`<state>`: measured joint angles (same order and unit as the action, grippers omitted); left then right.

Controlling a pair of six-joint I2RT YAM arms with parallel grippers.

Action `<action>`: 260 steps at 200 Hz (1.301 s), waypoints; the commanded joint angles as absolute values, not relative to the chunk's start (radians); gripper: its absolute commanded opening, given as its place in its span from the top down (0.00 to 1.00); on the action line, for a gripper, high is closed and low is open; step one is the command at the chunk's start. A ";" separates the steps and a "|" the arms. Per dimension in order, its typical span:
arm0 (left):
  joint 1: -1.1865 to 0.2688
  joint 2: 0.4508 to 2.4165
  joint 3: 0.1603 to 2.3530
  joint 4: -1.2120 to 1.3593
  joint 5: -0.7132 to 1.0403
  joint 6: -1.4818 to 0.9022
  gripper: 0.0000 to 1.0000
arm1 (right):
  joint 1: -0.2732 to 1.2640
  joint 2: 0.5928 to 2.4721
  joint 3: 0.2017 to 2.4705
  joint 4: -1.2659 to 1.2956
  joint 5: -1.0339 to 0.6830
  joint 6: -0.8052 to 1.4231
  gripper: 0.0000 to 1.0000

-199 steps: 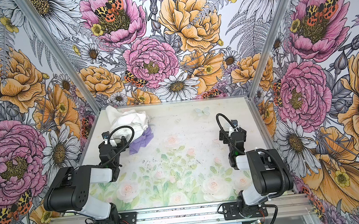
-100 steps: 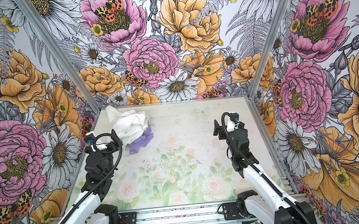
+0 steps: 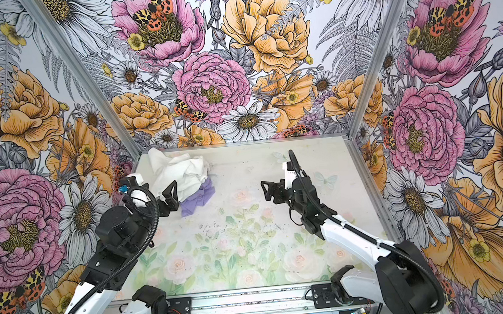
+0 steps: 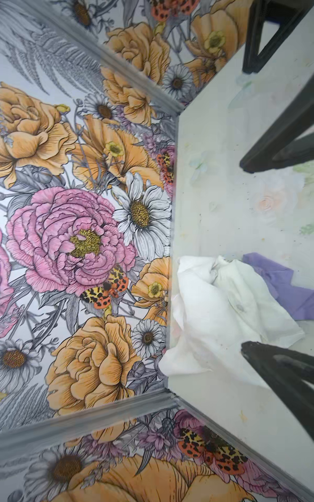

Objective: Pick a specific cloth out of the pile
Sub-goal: 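Reach the right gripper across toward the lavender shirt under the white shirt, then lower the right gripper onto the lavender shirt edge and close it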

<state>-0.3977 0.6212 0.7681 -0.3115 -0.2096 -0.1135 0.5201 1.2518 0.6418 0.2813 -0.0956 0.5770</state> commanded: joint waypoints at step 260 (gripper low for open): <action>-0.405 0.463 0.667 -0.433 -0.076 0.064 0.01 | 0.839 2.321 1.518 0.445 -0.135 0.800 0.64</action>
